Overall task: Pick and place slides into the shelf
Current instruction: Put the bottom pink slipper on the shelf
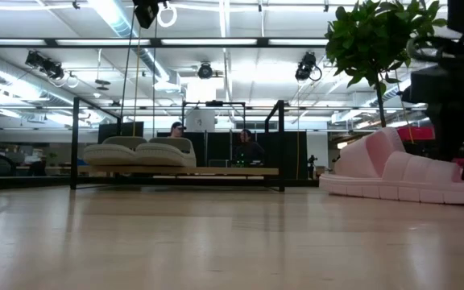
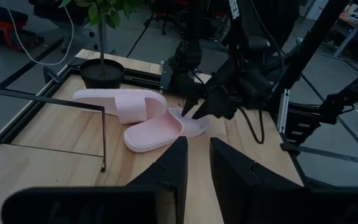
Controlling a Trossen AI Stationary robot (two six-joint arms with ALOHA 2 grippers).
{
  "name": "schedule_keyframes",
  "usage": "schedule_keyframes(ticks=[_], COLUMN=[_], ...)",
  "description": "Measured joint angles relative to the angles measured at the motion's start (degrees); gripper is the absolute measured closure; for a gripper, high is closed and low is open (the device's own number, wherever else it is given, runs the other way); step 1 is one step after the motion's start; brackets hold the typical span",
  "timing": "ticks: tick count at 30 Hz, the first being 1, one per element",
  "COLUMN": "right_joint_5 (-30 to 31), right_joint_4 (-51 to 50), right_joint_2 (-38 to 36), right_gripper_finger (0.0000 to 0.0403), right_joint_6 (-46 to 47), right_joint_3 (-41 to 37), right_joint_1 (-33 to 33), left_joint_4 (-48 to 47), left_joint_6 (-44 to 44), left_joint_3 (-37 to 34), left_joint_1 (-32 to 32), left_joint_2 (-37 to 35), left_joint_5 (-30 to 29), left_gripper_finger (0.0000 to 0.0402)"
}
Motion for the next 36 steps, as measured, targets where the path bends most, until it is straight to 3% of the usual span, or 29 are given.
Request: schedule_keyframes(ticks=[4,10,26,36], right_joint_5=[1.0,-1.2,-6.5,-7.9], right_joint_4=[2.6,4.2,-0.9,1.4], right_joint_2=[2.8,3.3,-8.3,-8.3], right_gripper_finger=[0.0261,0.0389,0.0399,0.0348], right_joint_6=[1.1,5.5,6.1,3.1], right_joint_3=[0.0,0.5,19.0,14.4], right_joint_1=[0.0,-0.9,-0.9,-1.2], left_joint_4=[-0.1,-0.5,-1.4,-1.8], left_joint_6=[0.0,1.6,2.0,3.4], left_joint_3=[0.0,0.0,0.0,0.0], left_joint_1=[0.0,0.0,0.0,0.0], left_joint_2=[0.0,0.0,0.0,0.0], left_joint_5=[0.0,0.0,0.0,0.0], left_gripper_finger=[0.0333,0.034,0.0334,0.0335])
